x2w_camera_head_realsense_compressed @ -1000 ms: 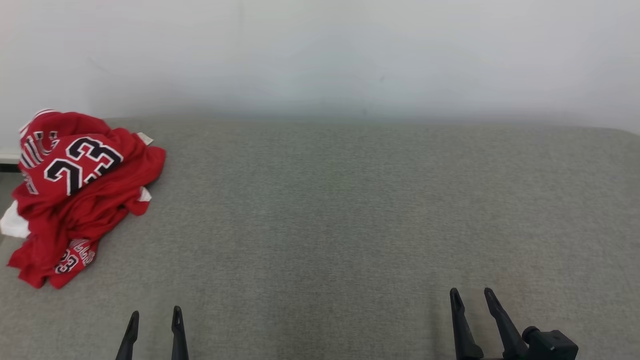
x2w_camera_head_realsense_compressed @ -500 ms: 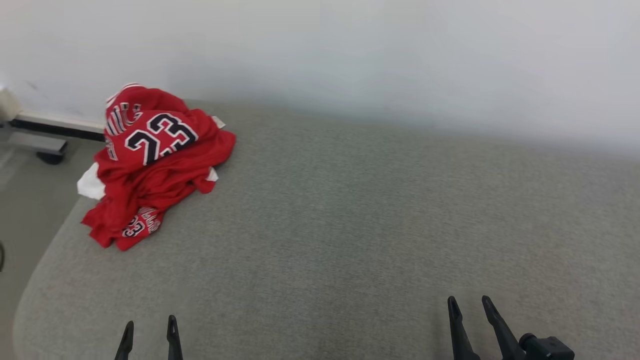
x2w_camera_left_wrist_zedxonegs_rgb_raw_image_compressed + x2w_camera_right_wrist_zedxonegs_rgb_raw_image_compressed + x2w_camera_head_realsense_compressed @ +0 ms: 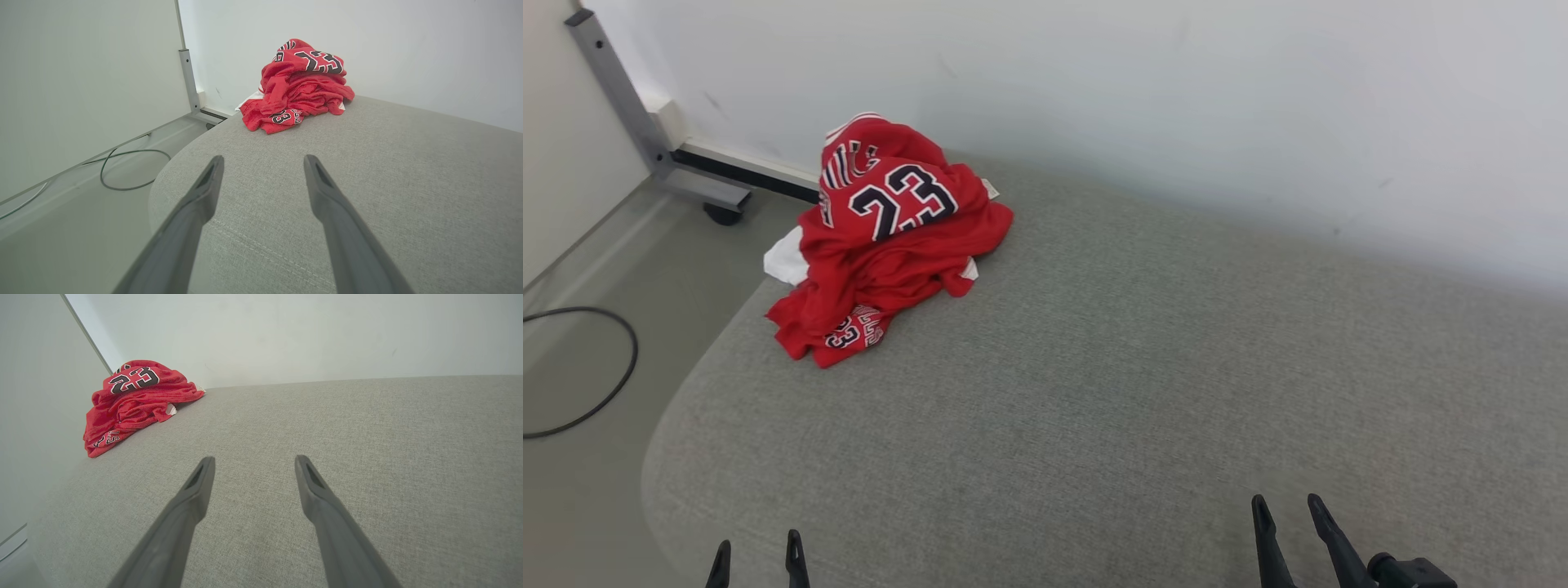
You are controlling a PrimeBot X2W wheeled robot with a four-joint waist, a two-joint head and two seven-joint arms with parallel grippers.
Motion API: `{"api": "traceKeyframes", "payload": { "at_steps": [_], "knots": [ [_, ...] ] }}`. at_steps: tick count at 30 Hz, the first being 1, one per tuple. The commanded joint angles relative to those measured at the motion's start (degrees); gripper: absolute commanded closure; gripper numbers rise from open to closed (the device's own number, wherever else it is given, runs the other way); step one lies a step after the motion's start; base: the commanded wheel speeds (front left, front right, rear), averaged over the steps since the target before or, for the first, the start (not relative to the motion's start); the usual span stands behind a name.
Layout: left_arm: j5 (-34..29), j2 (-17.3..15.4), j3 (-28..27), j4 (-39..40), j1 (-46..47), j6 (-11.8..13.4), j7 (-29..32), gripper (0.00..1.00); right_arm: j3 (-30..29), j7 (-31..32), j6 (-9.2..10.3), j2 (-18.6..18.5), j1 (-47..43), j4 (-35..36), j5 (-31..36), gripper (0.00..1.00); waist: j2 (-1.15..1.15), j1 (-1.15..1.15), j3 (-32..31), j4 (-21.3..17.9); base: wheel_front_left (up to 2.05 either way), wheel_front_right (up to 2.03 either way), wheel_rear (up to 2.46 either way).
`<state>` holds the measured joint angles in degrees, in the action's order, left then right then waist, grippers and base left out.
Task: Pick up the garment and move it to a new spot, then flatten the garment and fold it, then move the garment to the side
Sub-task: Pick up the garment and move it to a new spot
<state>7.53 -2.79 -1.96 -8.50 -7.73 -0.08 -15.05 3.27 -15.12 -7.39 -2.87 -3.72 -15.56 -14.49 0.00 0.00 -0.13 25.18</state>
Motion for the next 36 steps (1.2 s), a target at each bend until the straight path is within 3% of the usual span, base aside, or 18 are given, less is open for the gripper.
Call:
{"api": "traceKeyframes", "payload": {
  "at_steps": [1,19,28,36],
  "knots": [
    [-0.2,-0.1,-0.2,0.0,-0.4,-0.3,-0.2,0.0,0.0,-0.1,-0.19,0.0,-0.5,-0.1,0.2,0.0,0.0,0.0,-0.3,1.7,0.0,0.0,0.0],
    [1.3,-0.1,-2.5,-0.8,1.6,-1.8,-0.2,0.0,0.5,-0.1,-0.2,0.0,0.8,-0.3,0.4,0.0,0.0,0.0,0.7,1.4,0.0,0.0,0.0],
    [2.3,-0.1,-5.0,-1.6,12.0,-4.2,-0.2,0.0,-0.1,-0.1,-0.19,0.0,4.1,0.2,2.3,0.0,0.0,0.0,5.3,-4.2,0.0,0.0,0.0],
    [2.2,-1.4,-12.3,-3.1,27.1,-6.4,-0.2,0.0,-0.5,-0.1,-0.19,0.0,8.3,1.5,5.0,0.0,0.0,0.0,11.8,-11.2,0.0,0.0,0.0]
  ]
}}
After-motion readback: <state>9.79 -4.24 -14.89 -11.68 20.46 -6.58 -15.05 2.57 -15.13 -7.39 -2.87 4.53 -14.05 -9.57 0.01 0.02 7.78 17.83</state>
